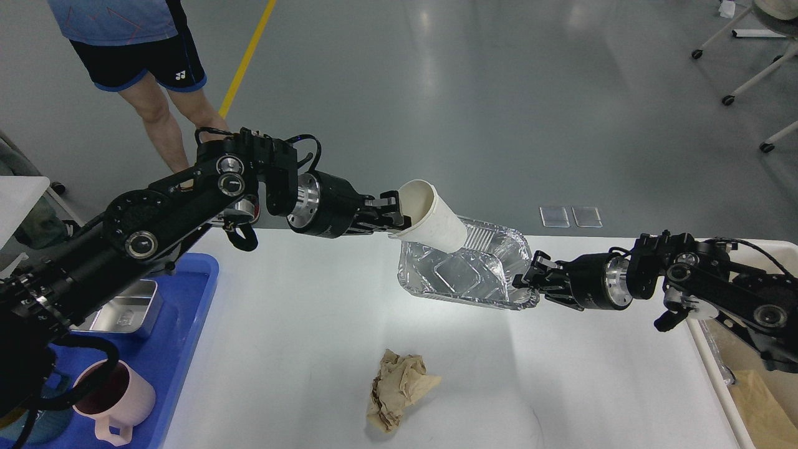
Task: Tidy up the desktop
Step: 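Lift the paper cup and drop it into the held foil tray, then pull the left gripper back and lower it toward the crumpled paper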
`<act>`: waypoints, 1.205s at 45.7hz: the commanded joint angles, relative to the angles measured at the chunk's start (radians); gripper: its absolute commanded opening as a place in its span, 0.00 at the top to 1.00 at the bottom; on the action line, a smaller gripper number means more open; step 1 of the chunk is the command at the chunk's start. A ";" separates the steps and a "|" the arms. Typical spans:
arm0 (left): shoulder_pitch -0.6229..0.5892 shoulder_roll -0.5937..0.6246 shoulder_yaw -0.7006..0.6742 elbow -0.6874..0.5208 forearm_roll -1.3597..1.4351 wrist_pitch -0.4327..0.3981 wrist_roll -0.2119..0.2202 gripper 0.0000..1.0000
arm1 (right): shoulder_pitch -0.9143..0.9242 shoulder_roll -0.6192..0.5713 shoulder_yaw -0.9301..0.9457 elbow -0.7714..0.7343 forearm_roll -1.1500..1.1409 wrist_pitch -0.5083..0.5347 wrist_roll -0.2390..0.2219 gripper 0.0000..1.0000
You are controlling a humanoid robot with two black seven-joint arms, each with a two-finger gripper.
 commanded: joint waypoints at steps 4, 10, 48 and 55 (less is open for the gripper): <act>0.014 -0.121 0.004 0.091 0.006 0.050 -0.001 0.77 | -0.005 0.010 0.000 0.001 0.000 0.000 0.000 1.00; 0.014 -0.156 0.004 0.124 0.003 0.069 -0.001 0.44 | -0.009 0.002 0.000 0.001 0.000 0.000 0.000 1.00; -0.005 0.311 -0.032 -0.161 -0.053 0.012 -0.036 0.04 | -0.022 0.010 0.001 0.001 -0.002 -0.001 0.000 1.00; 0.028 0.561 -0.029 -0.331 -0.095 0.008 -0.046 0.04 | -0.023 0.008 0.001 0.001 0.000 0.000 0.000 1.00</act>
